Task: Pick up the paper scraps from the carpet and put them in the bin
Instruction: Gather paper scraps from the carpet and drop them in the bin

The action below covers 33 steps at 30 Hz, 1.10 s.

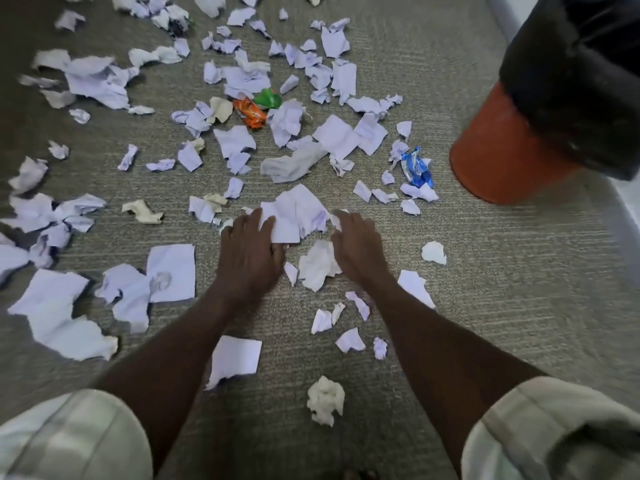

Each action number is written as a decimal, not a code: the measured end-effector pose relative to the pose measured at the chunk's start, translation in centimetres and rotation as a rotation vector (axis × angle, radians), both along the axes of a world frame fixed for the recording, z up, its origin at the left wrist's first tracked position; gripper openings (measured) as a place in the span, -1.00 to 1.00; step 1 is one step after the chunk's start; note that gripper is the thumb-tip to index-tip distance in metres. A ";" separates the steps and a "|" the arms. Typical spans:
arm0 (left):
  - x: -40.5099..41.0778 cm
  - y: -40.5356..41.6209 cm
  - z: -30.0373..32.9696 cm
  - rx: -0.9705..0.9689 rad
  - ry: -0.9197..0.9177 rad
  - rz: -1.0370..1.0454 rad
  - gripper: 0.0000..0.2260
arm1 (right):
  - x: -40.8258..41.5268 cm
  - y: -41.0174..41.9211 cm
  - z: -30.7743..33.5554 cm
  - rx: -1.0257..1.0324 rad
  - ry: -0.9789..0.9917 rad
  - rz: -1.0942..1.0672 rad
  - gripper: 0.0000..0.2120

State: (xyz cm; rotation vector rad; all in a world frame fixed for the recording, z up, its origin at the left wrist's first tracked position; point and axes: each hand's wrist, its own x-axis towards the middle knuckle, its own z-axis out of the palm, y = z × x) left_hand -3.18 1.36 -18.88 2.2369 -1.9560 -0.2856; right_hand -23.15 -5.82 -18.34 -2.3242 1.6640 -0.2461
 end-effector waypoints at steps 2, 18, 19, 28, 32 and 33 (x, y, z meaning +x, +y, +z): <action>0.6 -0.3 0.7 0.029 0.064 -0.008 -0.37 | 0.0 -0.4 1.0 0.103 -0.158 -0.069 -0.57; -0.9 4.6 1.0 0.181 0.071 0.077 0.03 | 1.7 4.0 1.4 0.233 0.124 0.123 -0.28; -0.9 4.7 1.2 0.161 0.065 0.083 0.02 | 1.9 4.2 1.5 0.261 0.077 0.108 -0.34; 0.6 5.0 1.2 0.077 0.141 0.021 -0.54 | 2.6 4.3 3.1 0.370 -0.082 0.009 -0.65; 1.1 4.9 0.9 0.013 0.231 0.052 -0.73 | 2.5 4.4 4.2 0.399 -0.194 -0.159 -0.74; 1.1 4.9 1.2 -0.004 0.266 0.088 -0.81 | 2.5 4.4 4.5 0.405 -0.227 -0.207 -0.71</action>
